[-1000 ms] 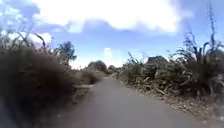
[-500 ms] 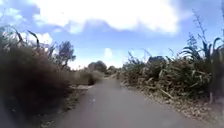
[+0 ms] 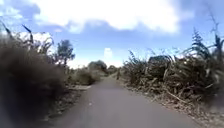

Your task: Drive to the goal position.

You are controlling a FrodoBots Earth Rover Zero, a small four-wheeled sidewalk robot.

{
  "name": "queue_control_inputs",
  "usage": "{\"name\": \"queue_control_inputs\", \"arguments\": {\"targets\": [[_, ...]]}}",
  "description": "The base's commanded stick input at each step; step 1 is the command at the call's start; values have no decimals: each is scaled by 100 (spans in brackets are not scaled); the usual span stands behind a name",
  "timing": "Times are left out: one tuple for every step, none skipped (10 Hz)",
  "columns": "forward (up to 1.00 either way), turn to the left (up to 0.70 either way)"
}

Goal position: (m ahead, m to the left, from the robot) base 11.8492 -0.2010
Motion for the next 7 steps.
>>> {"name": "queue_control_inputs", "arguments": {"targets": [[70,0],[70,0],[70,0],[70,0],[70,0],[70,0],[70,0]]}}
